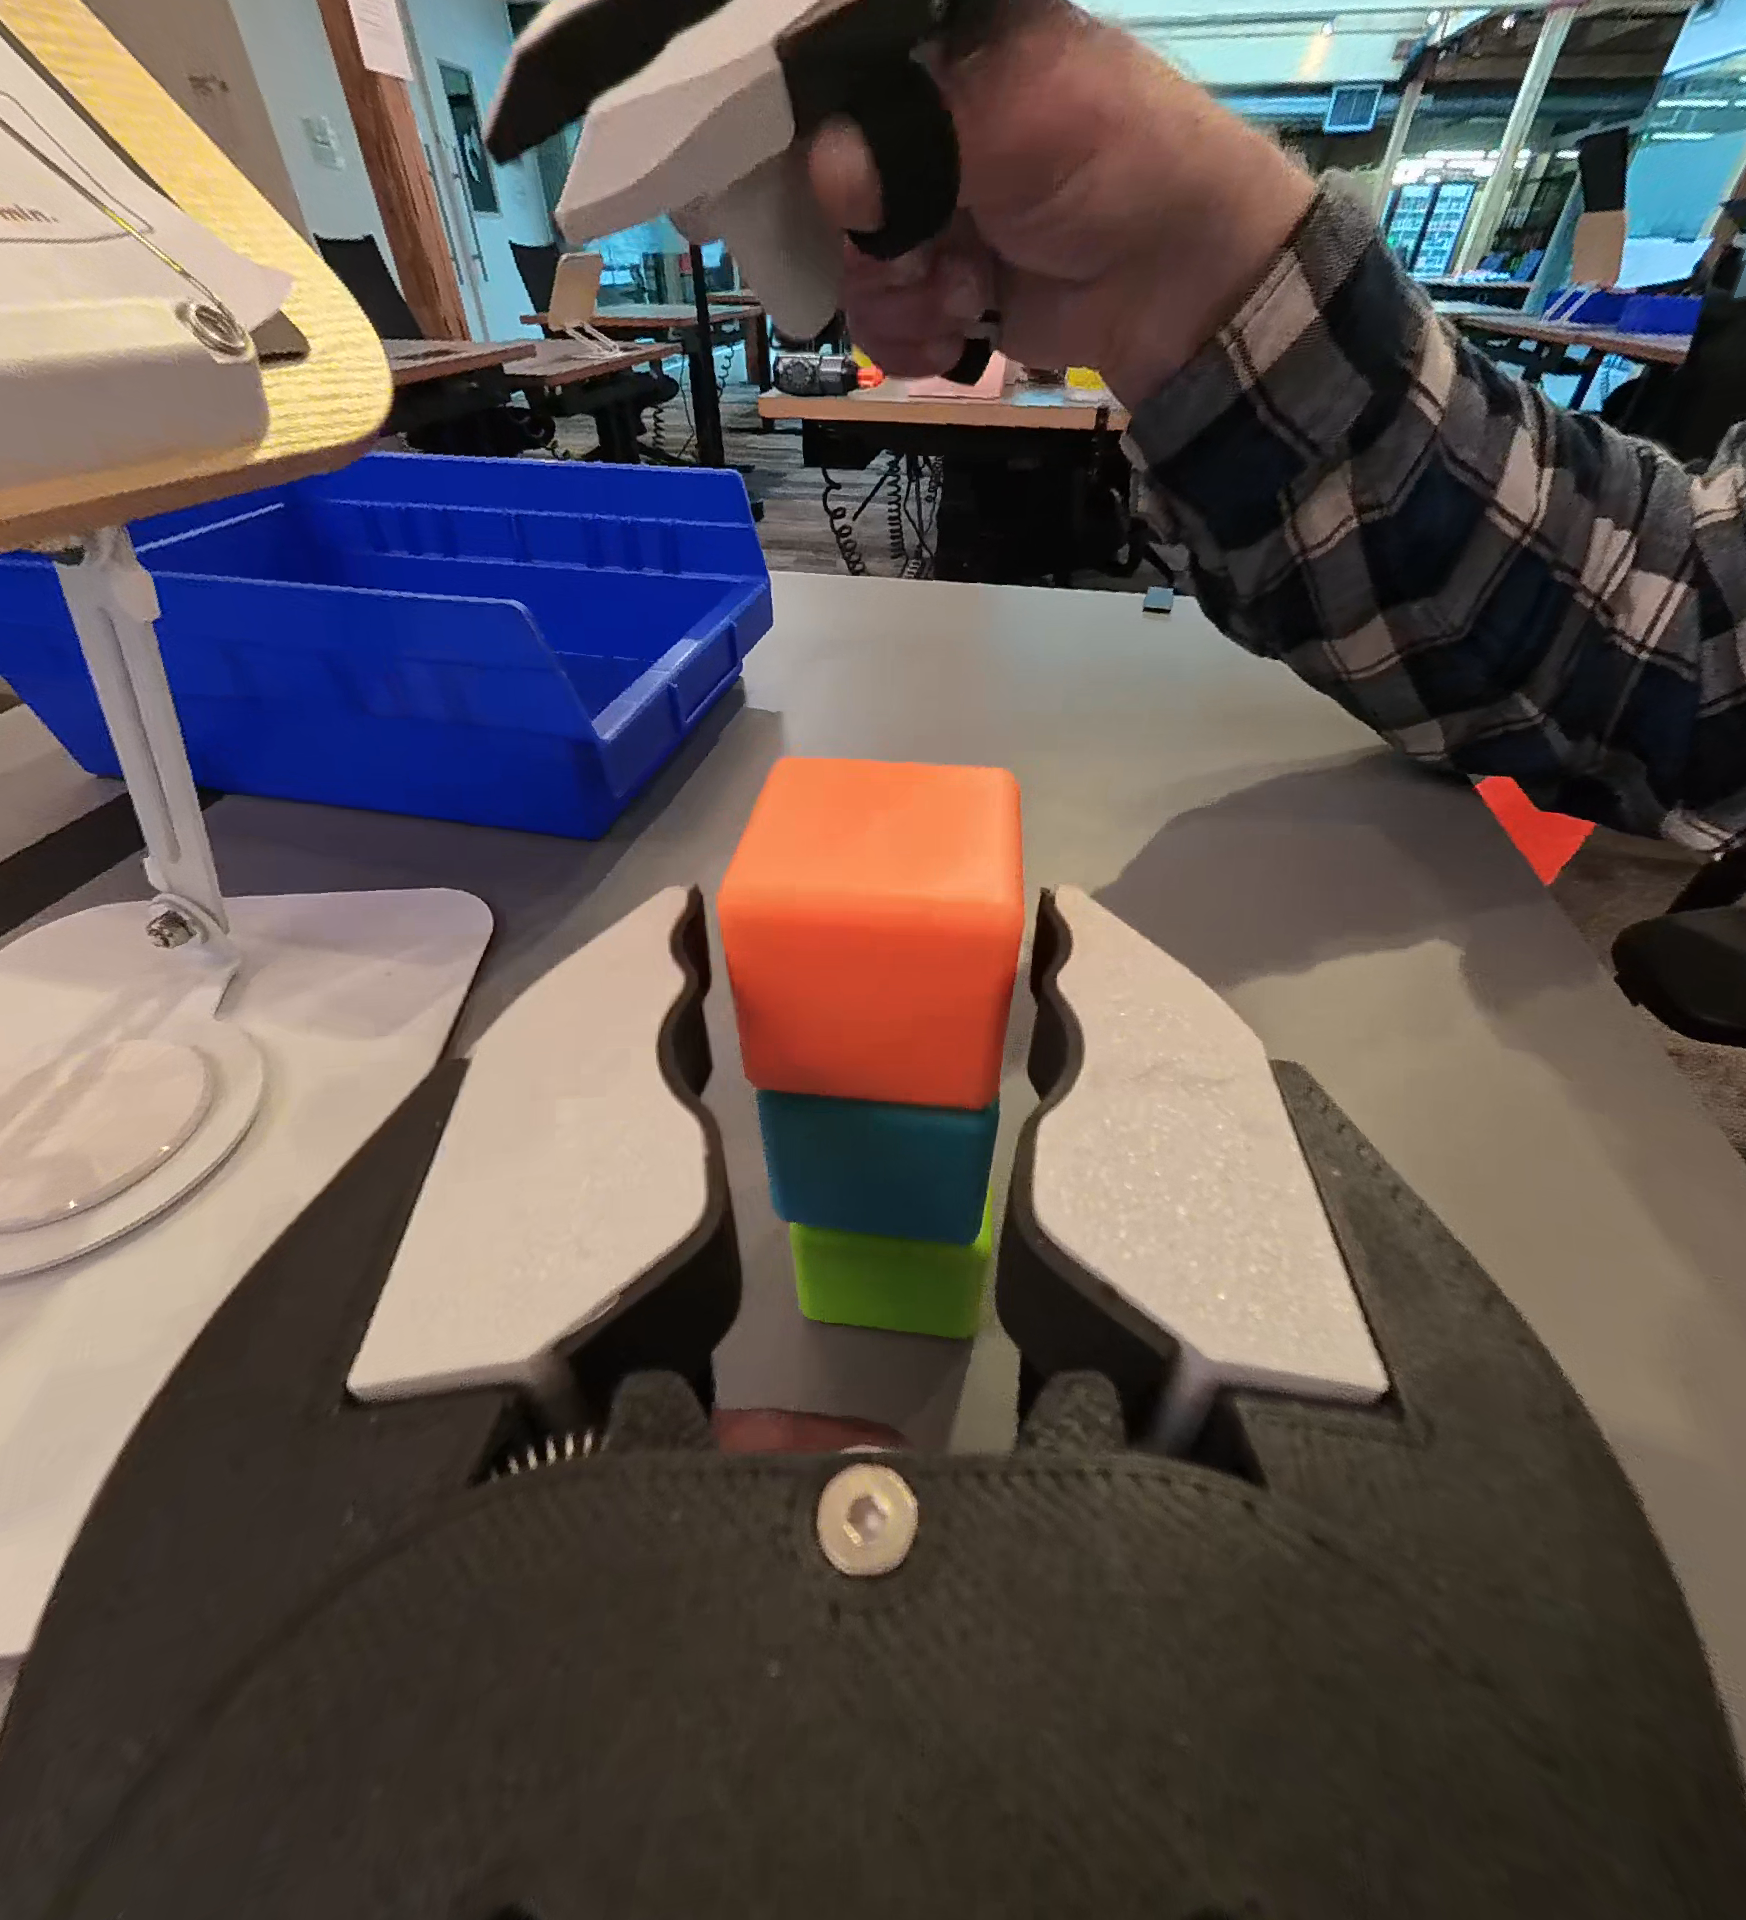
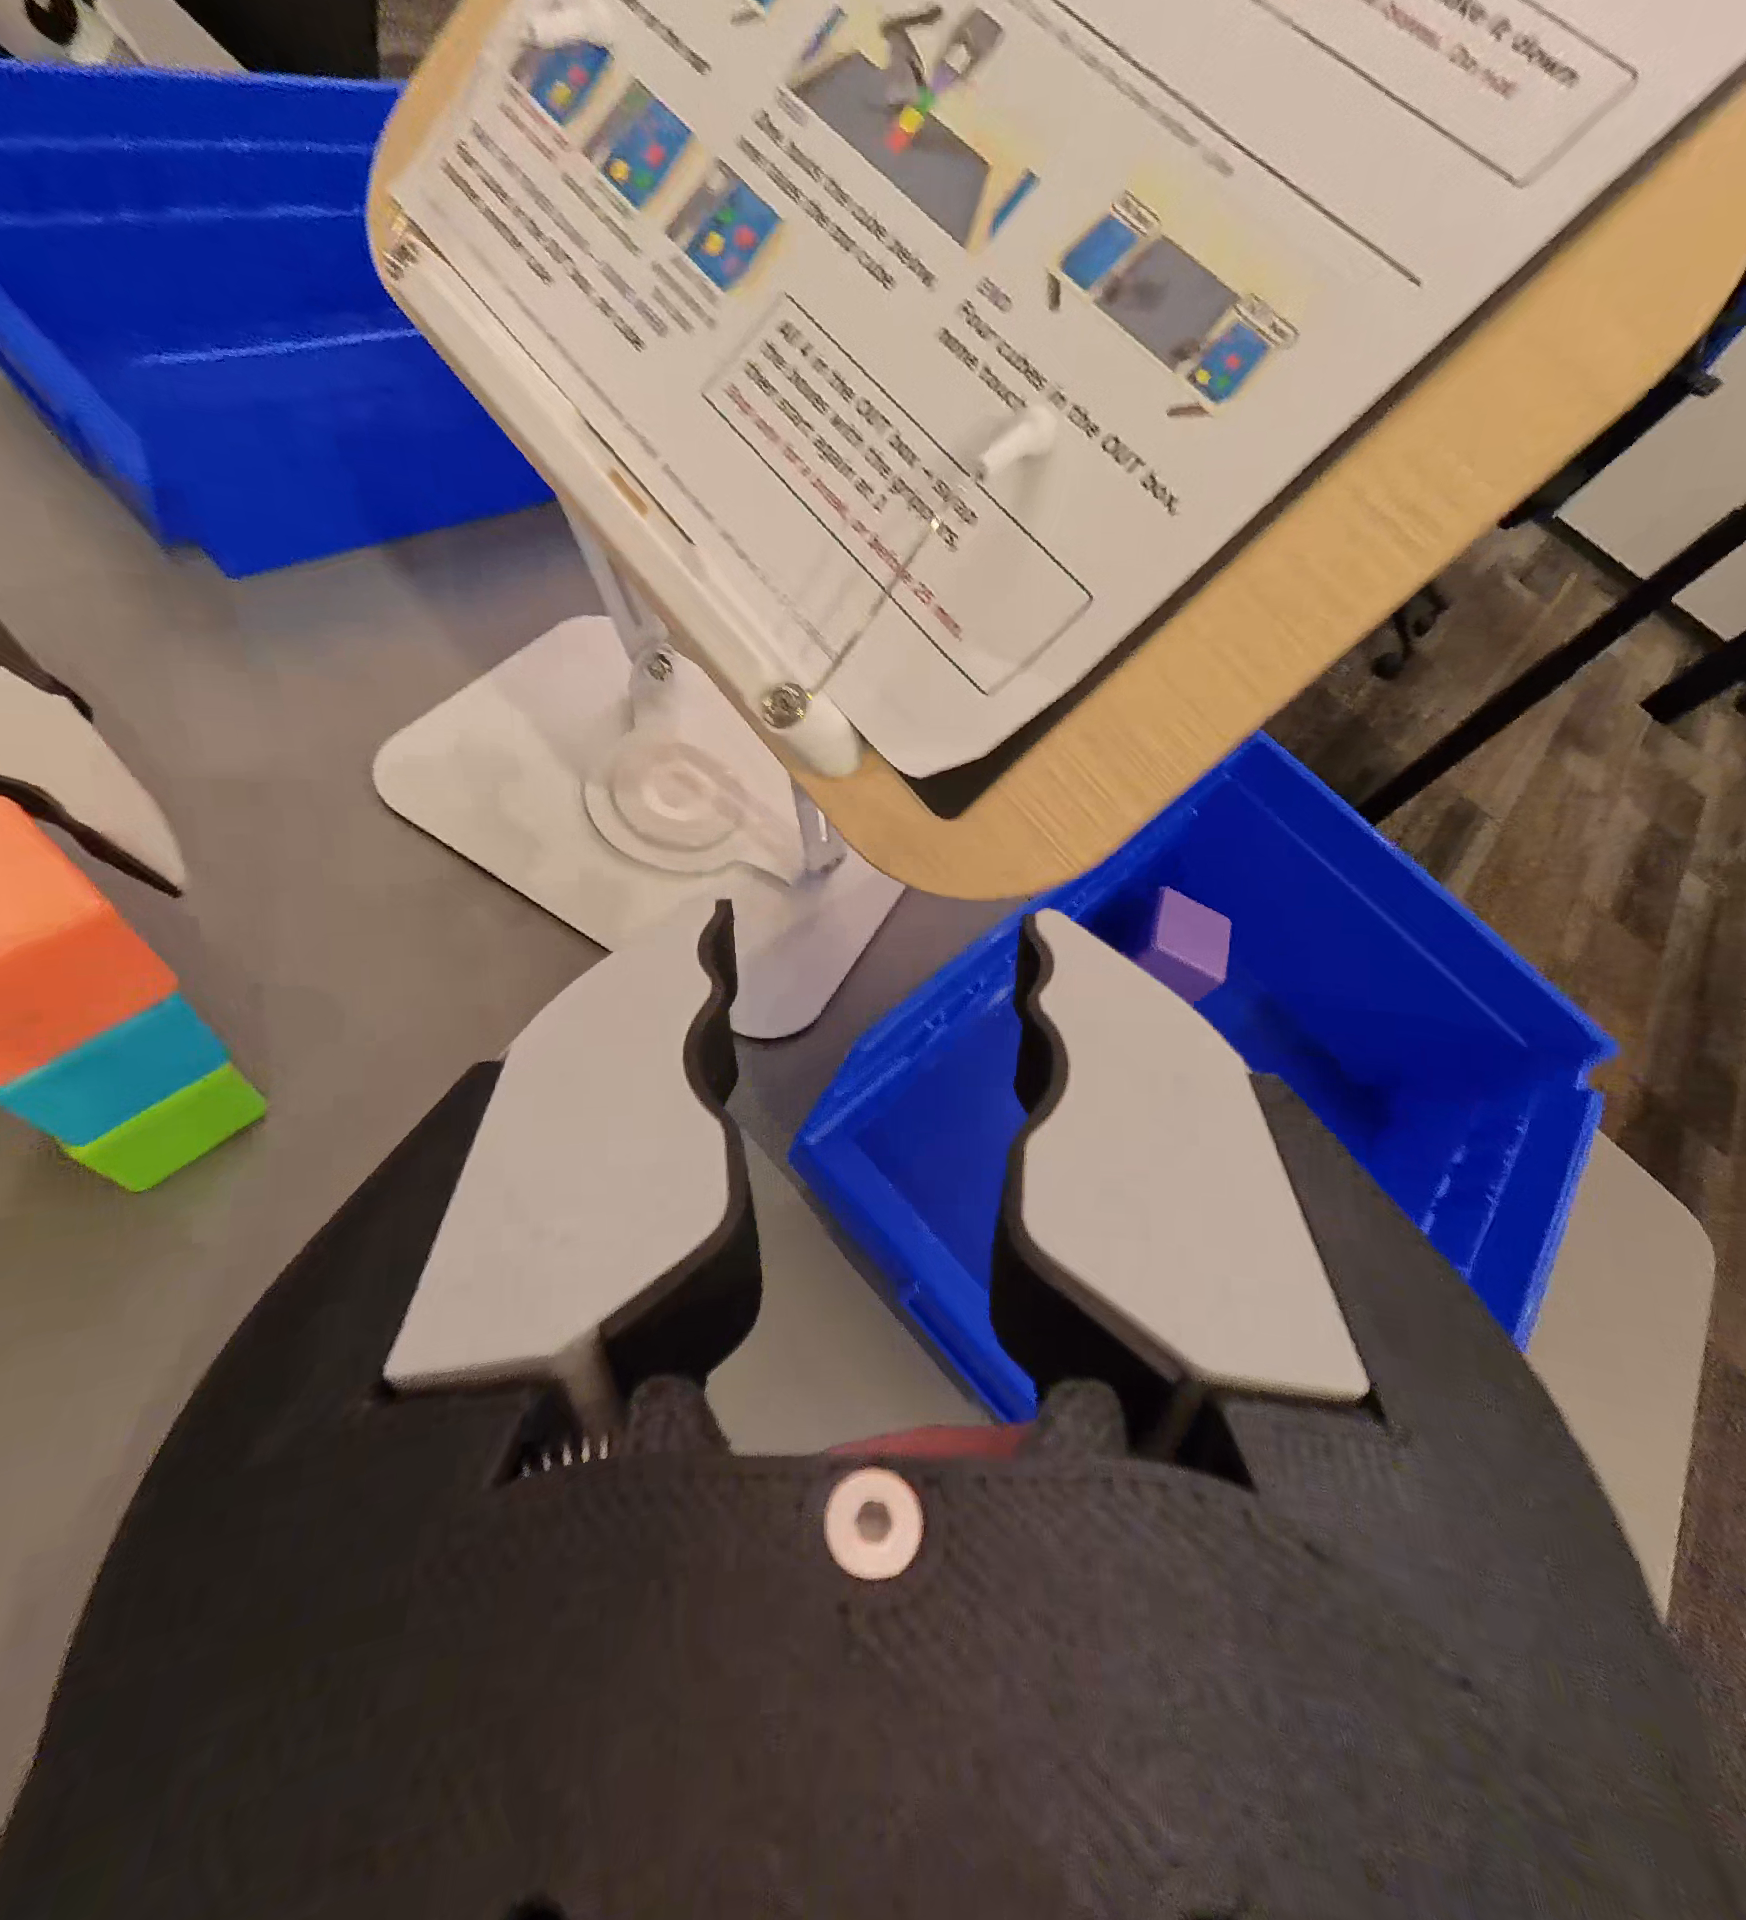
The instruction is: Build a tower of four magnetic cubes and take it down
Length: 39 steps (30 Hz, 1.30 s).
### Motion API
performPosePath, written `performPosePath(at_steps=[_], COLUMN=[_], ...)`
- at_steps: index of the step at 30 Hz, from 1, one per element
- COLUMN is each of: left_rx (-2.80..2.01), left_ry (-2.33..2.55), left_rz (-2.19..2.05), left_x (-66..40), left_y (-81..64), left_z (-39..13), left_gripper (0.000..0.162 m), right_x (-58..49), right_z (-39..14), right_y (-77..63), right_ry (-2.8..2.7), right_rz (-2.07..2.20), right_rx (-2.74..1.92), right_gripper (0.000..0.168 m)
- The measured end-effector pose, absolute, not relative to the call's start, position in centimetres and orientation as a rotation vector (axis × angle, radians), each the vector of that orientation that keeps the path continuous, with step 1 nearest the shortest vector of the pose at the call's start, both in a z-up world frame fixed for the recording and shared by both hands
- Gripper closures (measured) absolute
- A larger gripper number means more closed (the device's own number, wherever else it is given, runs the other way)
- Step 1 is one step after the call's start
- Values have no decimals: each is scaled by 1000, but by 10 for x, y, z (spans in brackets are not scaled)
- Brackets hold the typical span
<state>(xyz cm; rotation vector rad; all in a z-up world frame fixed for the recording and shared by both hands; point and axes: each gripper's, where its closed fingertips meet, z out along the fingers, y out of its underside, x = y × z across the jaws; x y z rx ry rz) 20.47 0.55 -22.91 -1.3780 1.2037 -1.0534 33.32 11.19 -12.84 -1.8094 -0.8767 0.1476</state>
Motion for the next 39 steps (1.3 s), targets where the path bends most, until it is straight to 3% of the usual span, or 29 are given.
performPosePath(at_steps=[15,18,31,35,37,39], left_rx=[-1503,-1525,-1526,-1525,-1529,-1530], left_ry=[1366,1384,1406,1407,1402,1400], left_rz=[-988,-962,-951,-950,-953,-946], left_x=[200,201,202,202,201,200], left_y=[3,4,3,3,4,6], left_z=[-262,-266,-268,-268,-268,-268], left_gripper=[96,109,112,112,112,112], right_x=[293,285,197,185,179,177], right_z=[-128,-133,-214,-237,-237,-237], right_y=[81,73,13,13,7,8], right_ry=[-1007,-1052,-1632,-1722,-1744,-1736], right_rz=[230,270,507,537,608,599], right_rx=[-1743,-1742,-1806,-1845,-1832,-1827], right_gripper=[118,117,96,103,118,118])
